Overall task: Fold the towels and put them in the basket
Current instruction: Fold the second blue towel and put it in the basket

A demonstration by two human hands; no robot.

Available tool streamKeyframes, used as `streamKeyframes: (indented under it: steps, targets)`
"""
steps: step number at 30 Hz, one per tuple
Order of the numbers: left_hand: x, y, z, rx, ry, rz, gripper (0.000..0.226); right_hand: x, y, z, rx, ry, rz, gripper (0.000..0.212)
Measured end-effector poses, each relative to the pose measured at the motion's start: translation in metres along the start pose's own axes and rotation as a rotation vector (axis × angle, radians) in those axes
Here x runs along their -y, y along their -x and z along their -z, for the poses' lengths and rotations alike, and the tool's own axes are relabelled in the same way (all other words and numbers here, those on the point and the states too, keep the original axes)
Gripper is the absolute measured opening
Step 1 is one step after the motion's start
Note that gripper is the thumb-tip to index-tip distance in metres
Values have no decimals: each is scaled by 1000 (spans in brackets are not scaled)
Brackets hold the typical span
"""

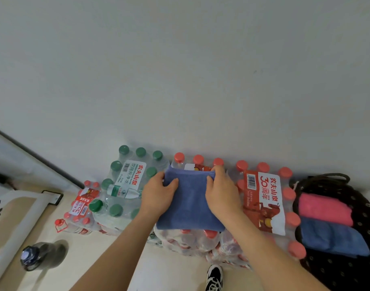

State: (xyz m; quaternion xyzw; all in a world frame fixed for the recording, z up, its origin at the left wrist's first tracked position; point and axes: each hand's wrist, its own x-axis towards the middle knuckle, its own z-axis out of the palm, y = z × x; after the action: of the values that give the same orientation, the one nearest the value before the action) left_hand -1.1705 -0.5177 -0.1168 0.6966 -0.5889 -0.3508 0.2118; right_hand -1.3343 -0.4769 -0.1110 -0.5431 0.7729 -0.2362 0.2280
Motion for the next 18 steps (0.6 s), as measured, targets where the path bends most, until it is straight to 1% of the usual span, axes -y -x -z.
streamKeyframes:
  steps: [2, 5, 8, 13, 16, 18]
  targets:
    - [0, 0, -3, -28, -37, -10, 23, -1, -1, -2, 1, 47, -16, 28]
    - [-2, 2, -5, -58, -69, -29, 23, -3, -4, -2, 41, 153, -16, 37]
    - [-2, 4, -9, -88, -153, -60, 25, -4, -7, -3, 54, 231, 1, 42]
    - [-2, 10, -12, -120, -171, -97, 23, -9, -3, -7, 29, 281, 69, 38]
    - [-5, 14, -9, -129, -175, -123, 22, -12, 3, -11, -25, 216, 150, 34]
    - [-7, 14, -7, -129, -178, -111, 24, -13, 4, -13, -49, 190, 169, 30]
